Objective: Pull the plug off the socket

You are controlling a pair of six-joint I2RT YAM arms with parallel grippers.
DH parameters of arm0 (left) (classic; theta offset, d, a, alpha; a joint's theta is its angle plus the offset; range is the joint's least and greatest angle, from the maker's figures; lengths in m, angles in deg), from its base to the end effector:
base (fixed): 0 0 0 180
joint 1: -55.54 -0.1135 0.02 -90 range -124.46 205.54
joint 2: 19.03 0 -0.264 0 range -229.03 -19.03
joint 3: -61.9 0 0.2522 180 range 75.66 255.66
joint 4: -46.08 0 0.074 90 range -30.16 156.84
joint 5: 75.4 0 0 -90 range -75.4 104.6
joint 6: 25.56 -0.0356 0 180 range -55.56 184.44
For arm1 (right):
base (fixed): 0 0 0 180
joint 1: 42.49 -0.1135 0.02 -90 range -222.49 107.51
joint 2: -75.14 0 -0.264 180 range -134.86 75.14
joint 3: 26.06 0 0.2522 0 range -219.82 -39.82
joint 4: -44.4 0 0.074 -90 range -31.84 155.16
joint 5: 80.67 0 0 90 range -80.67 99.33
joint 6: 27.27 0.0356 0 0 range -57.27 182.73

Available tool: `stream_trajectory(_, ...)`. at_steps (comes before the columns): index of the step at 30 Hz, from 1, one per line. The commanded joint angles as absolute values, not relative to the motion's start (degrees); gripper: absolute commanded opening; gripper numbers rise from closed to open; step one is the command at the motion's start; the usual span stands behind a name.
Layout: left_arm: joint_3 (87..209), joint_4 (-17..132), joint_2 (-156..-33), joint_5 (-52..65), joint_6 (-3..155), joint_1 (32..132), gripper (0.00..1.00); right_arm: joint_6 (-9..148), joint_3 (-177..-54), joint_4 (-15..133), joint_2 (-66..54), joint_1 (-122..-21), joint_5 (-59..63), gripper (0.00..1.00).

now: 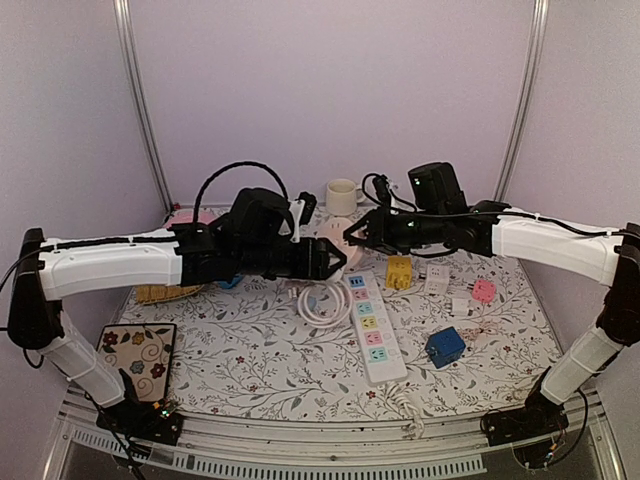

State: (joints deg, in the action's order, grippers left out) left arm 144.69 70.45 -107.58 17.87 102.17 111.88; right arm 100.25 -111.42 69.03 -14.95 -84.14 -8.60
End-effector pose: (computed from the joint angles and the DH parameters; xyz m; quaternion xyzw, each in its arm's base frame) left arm 0.2007 -0.2977 0.2971 0.1260 0.8571 -0.3482 0.3581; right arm 0.2660 0.2513 0.3038 -0.1093 0.8493 0.4214 0.2986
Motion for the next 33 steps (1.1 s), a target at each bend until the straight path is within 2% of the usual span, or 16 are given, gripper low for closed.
stream_trajectory(1, 144.7, 70.0, -102.9, 24.0, 99.6, 113.4, 0.21, 99.4, -110.6, 74.0, -17.7, -81.8, -3.1, 0.03)
stream_trajectory(14, 144.0, 72.3, -101.7, 33.3, 98.2, 117.0, 0.21, 101.5, -114.6, 72.8, -23.3, -80.7, -9.3, 0.03)
stream_trajectory(24, 132.1, 61.4, -95.1, 20.8, 107.6, 109.6, 0.21, 99.7, -112.9, 73.0, -21.9, -81.0, -5.0, 0.03)
stream_trajectory(33, 134.1, 65.0, -97.0, 23.0, 106.7, 109.6, 0.21, 99.7, -112.3, 73.5, -22.1, -81.5, -5.1, 0.03)
